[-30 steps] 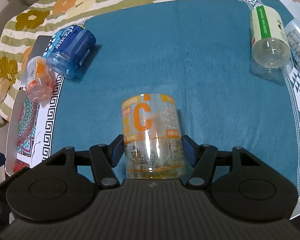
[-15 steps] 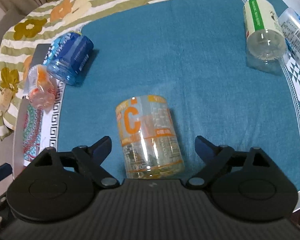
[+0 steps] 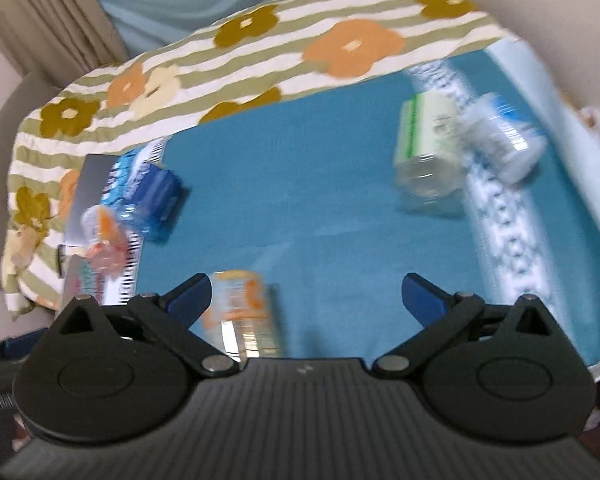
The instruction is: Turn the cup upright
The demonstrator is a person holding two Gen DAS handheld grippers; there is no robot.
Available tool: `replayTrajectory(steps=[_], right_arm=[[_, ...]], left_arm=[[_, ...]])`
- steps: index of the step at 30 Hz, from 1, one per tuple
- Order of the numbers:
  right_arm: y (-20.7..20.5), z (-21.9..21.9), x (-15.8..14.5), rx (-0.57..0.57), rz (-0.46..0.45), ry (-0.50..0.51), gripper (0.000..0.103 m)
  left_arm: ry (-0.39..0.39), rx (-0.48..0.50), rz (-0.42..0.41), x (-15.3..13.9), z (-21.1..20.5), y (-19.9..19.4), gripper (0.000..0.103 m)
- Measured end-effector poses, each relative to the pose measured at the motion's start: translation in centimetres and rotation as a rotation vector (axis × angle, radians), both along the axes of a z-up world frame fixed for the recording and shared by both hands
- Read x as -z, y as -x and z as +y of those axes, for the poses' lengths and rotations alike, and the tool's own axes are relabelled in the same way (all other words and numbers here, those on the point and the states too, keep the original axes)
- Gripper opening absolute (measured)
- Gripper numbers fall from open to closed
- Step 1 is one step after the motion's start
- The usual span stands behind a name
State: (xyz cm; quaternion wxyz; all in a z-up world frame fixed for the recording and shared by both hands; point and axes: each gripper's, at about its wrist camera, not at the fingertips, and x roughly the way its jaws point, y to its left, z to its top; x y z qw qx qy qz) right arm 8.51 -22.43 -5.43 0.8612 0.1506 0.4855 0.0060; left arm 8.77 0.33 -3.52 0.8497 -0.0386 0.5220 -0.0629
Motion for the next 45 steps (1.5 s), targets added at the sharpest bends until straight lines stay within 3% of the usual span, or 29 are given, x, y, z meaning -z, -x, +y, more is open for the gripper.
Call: replayTrajectory(steps=[3, 10, 12, 21, 31, 33, 35, 45], right_arm=[[1.1, -1.9, -0.3, -0.019, -0.015, 0.065, 0.103], [3.6, -5.3, 0.4, -0.041, -0.077, 0.141, 0.103], [3.7, -6.3, 1.1, -0.043, -0.077, 0.127, 0.103], [2.2, -8.7, 4.1, -0.095, -0.042, 0.029, 0.103], [0.8, -9.4, 5.7, -0.138, -0.030, -0.038, 0.103], [0.8, -9.4, 5.9, -0.145, -0.028, -0.042, 0.103], [0.7, -9.3, 6.1, -0.151, -0.024, -0.045, 0.103], [0.6, -9.2, 6.6, -0.154, -0.013, -0.061, 0.103]], left_arm=[[0.025, -0.001, 0.068, 0.6, -1.7, -1.7, 0.103], [-0.050, -0.013, 0.199, 3.1, -5.5, -5.7, 0.101], [-0.050, -0.028, 0.237, 4.1, -6.2, -6.5, 0.096], [-0.091, -0.076, 0.348, 7.3, -8.5, -8.4, 0.093], [-0.079, -0.145, 0.416, 9.4, -8.2, -9.4, 0.089], [-0.066, -0.151, 0.425, 9.8, -8.2, -9.5, 0.080], [-0.054, -0.154, 0.433, 10.2, -8.1, -9.6, 0.063], [-0.033, -0.102, 0.385, 9.8, -8.4, -8.9, 0.062]])
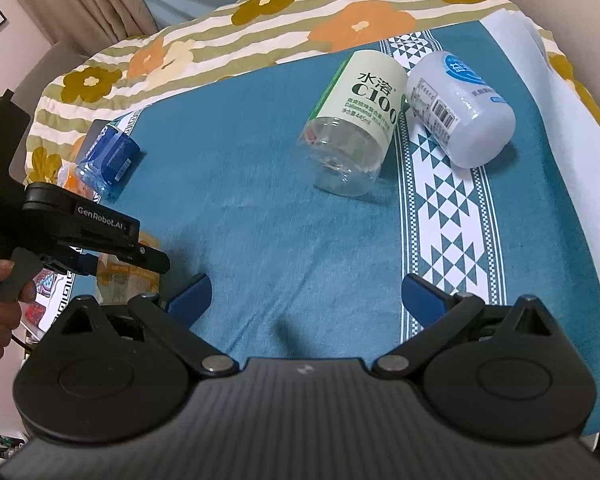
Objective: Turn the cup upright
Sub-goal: 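Lift the cup with the left tool, set it rim up, open fingers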
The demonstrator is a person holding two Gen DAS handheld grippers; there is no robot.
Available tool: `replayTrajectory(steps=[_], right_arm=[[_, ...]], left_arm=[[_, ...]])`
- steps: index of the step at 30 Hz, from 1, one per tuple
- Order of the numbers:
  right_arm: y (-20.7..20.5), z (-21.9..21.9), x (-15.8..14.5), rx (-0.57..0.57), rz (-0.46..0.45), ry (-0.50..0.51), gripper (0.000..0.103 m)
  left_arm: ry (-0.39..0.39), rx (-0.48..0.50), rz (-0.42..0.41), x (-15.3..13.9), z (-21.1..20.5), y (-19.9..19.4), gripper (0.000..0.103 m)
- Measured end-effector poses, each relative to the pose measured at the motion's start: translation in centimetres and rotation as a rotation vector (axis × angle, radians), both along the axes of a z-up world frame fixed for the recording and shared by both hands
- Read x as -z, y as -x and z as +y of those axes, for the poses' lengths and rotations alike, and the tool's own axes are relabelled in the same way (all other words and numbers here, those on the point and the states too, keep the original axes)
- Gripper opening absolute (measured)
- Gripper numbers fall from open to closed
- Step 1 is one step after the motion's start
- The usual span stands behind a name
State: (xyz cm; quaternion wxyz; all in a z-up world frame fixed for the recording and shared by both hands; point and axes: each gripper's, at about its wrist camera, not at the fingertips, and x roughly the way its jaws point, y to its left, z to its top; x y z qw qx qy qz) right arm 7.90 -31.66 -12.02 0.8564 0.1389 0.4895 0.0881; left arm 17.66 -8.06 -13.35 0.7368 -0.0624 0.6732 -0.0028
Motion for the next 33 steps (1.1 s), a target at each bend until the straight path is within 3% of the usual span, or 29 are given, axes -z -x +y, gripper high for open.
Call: replayTrajectory(steps=[4, 7, 13, 18, 24, 33], right_arm=[[0.1, 0.2, -0.4, 0.003, -0.012, -0.006, 0.103], [0.3, 0.4, -1.0, 0.011, -0.029, -0.016, 0.103], [0.6, 0.9, -1.1, 0.023, -0.044, -0.021, 0.103], [1.0, 1.4, 0.1, 0.012, -0.024, 0.012, 0.103], [1.8, 2.2, 1.5, -0.005, -0.009, 0.046, 0.103], [2.9, 3.8, 2.1, -0.033, -0.015, 0.055, 0.103]], left_arm=[[0.011, 0.035, -0.062, -2.0, -0.4, 0.9, 0.062], [0.004, 0.074, -0.170, -3.7, -0.5, 1.8, 0.062], [0.042, 0.109, -0.496, -4.7, -0.6, 4.3, 0.062], [0.042, 0.105, -0.707, -2.9, -0.5, 5.8, 0.062], [0.039, 0.108, -0.782, -0.3, -0.3, 6.7, 0.063], [0.025, 0.128, -0.797, -0.5, -0.2, 9.3, 0.063]])
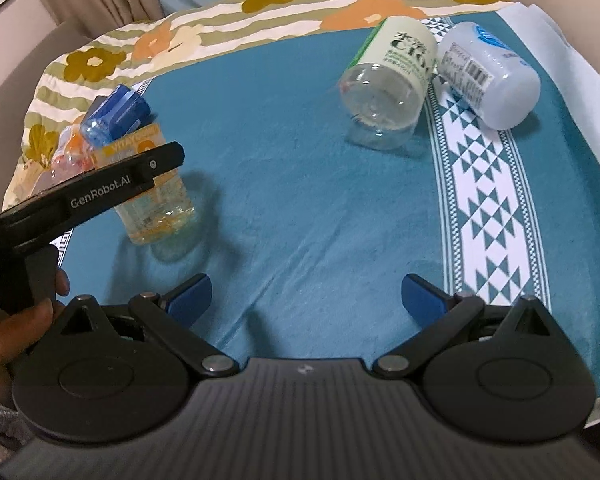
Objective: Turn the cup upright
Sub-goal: 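Lift the cup with the left tool, set it rim up, open fingers, then withdraw the left tool up and away from the cup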
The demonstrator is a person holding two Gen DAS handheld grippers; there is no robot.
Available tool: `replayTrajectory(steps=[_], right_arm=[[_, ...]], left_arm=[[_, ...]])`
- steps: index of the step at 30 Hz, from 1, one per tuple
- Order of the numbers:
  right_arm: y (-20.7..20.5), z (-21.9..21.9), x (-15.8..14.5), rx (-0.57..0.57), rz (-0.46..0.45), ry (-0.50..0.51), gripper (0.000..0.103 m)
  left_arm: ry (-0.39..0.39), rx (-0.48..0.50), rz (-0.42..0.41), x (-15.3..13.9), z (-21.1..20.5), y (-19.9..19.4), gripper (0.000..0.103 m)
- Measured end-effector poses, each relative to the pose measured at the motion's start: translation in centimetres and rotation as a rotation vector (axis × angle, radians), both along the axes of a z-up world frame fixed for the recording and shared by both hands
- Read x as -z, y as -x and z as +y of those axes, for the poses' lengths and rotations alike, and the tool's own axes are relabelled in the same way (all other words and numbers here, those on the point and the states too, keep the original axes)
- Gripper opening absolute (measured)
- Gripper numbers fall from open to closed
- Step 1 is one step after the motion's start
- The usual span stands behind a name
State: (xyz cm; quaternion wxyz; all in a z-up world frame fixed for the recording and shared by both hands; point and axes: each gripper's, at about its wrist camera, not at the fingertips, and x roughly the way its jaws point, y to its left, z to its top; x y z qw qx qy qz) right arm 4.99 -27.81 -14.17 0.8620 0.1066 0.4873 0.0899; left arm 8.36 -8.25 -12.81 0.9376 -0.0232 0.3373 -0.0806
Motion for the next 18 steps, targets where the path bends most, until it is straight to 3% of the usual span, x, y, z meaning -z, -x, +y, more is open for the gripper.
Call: replayTrajectory(steps=[13, 15, 18], right_arm=[[0.48, 0.57, -0.48, -0.016, -0.014, 0.022, 0.103], [0.54, 0.58, -0.57, -0.016, -0.016, 0.025, 0.103], [0.69, 0.60, -0.64, -0.013, -0.018, 0.024, 0.103]], left_arm=[[-0.076, 0.027, 0.058, -0.10, -0.41, 0.85, 0.066], [-0.084, 0.029, 0.058, -0.17, -0.47, 0.83, 0.084], [-0.086, 0.025, 0.041, -0.54, -0.44, 0.91, 0.093]])
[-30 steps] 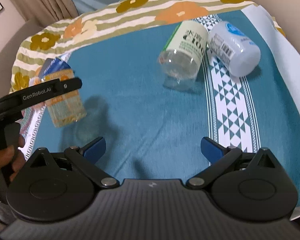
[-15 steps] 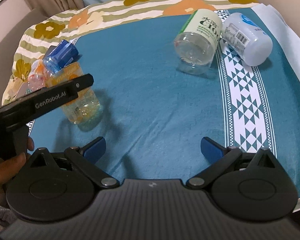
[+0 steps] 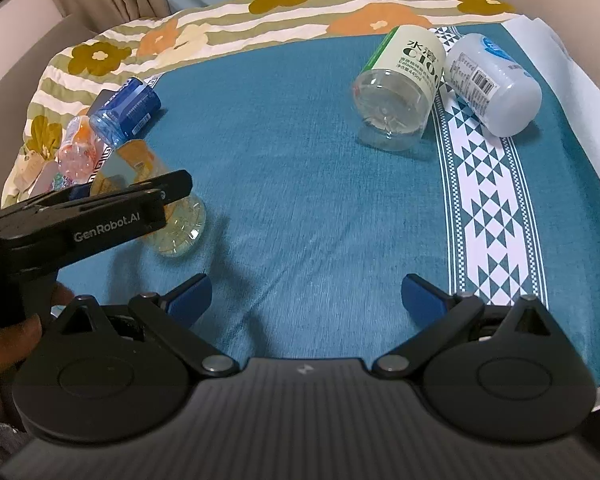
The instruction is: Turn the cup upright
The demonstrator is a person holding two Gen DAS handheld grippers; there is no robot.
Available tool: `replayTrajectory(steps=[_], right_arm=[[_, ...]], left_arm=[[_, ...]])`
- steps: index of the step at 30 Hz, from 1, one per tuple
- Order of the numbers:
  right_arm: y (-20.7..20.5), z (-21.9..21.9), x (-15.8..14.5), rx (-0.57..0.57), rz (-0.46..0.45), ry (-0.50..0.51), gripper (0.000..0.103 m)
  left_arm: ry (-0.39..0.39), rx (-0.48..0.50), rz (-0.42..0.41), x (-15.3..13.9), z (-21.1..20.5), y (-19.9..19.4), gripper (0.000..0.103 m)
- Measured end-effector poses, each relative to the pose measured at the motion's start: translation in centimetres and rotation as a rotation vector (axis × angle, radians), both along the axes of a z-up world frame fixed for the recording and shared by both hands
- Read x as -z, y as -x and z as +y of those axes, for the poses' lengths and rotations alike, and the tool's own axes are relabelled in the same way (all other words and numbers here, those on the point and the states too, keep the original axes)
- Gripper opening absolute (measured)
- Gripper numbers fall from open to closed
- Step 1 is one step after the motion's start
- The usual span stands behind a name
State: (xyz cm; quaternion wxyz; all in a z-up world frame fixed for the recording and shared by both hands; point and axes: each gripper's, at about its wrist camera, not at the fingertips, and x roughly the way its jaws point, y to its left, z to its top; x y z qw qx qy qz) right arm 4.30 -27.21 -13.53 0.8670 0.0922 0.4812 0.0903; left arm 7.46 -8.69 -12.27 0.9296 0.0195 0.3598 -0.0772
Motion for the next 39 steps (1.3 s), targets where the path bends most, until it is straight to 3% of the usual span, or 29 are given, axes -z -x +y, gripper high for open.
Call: replayTrajectory(steps=[7, 12, 20, 24, 32, 39], right_arm=[[0.5, 0.1, -0.5, 0.005, -0.004, 0.008, 0.103], [1.0, 0.4, -2.2, 0.006, -0.014, 0.030, 0.103], [2.7, 1.0, -8.2, 0.026, -0.083, 0.088, 0.103], [3.5, 1.4, -11.2, 0.042, -0.120, 0.117, 0.103], [5.2, 1.9, -13.7, 0.096, -0.124, 0.193, 0.103], [6.6, 2.5, -13.4, 0.133, -0.104, 0.208, 0.103]], left_arm=[[-0.018, 0.010, 0.015, -1.0, 0.2, 0.2, 0.093], [-0.007, 0.004, 0.008, -3.9, 1.2, 1.4, 0.093], [-0.003, -0.002, 0.000, -10.4, 3.8, 4.6, 0.103], [-0.011, -0.011, 0.013, -12.5, 5.2, 5.8, 0.103], [-0.032, -0.043, 0.114, -12.8, 7.0, 7.9, 0.103], [-0.035, -0.046, 0.120, -12.9, 7.7, 8.8, 0.103]])
